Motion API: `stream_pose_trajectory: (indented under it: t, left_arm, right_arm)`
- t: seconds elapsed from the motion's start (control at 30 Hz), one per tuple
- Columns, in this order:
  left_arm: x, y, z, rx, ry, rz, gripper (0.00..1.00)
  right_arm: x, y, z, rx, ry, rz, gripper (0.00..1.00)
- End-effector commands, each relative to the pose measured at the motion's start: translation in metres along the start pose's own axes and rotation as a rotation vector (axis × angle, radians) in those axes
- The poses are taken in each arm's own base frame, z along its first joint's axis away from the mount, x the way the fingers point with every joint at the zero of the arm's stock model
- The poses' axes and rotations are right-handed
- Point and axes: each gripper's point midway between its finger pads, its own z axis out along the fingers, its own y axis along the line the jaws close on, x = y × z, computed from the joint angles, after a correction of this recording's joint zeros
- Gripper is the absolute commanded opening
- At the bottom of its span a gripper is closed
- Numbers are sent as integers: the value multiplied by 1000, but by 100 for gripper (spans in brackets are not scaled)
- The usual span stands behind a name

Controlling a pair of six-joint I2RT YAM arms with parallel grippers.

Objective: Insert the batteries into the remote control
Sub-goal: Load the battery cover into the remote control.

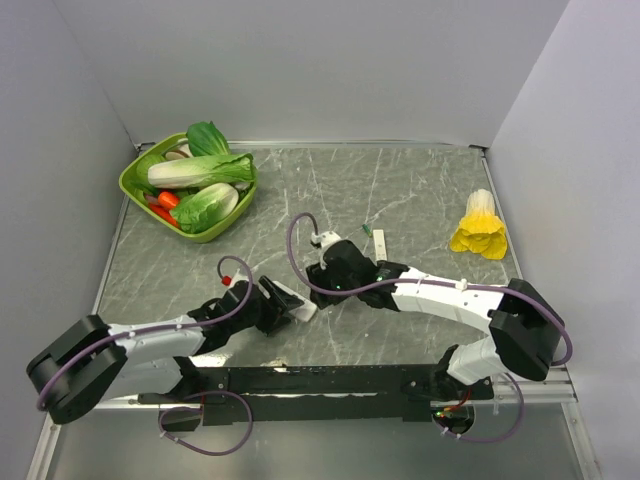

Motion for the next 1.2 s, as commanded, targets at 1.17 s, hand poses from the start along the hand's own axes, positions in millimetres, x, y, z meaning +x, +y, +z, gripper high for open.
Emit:
stream_pose_trajectory:
  t: [1.17]
  left_arm:
    - [-69, 21, 8, -142, 65, 334, 67]
  right_arm:
    - [42, -15, 6, 22, 13, 408, 69]
